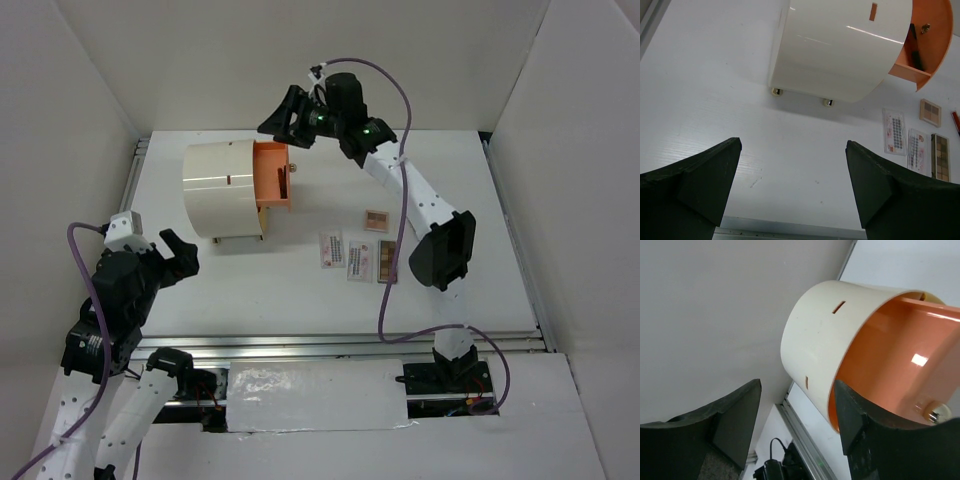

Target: Organize the makeup

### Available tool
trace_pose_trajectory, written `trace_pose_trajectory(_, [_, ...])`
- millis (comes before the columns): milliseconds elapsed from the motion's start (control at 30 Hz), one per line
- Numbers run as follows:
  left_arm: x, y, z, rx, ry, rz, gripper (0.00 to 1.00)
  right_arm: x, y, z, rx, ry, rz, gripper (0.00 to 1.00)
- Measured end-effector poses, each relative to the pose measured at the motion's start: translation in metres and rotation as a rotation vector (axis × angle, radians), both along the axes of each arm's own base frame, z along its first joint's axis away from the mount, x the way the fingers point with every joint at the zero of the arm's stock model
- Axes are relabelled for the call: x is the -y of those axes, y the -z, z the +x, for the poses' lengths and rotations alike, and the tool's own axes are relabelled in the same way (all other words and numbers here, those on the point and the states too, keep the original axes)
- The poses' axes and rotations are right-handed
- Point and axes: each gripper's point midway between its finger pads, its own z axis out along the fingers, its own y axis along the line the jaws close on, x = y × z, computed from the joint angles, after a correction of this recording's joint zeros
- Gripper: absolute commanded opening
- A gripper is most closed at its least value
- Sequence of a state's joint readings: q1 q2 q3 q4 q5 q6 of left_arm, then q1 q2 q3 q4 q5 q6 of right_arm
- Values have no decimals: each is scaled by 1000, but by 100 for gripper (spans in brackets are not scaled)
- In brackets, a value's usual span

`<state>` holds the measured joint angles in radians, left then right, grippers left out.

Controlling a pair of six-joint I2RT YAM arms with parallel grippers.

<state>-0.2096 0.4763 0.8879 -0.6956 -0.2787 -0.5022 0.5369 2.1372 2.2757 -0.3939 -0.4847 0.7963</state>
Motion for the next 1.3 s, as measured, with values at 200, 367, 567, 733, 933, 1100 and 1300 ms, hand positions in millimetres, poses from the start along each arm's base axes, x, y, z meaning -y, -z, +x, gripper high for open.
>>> trace_pose_trajectory(200, [1,0,0,1,3,0,99,111,9,8,46,178,-137,68])
trace_pose_trajectory(367, [2,-1,0,4,12,-2,99,282,64,1,39,537,-450,66])
trace_pose_trajectory(567, [5,1,1,-7,26,-4,99,364,196,-48,-211,604,-835,61])
trace_pose_trajectory(733, [8,3,2,-19,40,-3,99,373,259,-54,-362,533,-955,57])
trace_pose_trajectory(933, [14,3,1,-17,70,-3,99,378,283,-55,-415,508,-997,57])
trace_pose_trajectory(1100, [15,2,0,-11,72,-4,99,380,285,-41,-423,510,-994,56])
trace_pose_trajectory(1300, [14,1,-1,-4,71,-6,99,384,309,-46,-491,480,-1009,51])
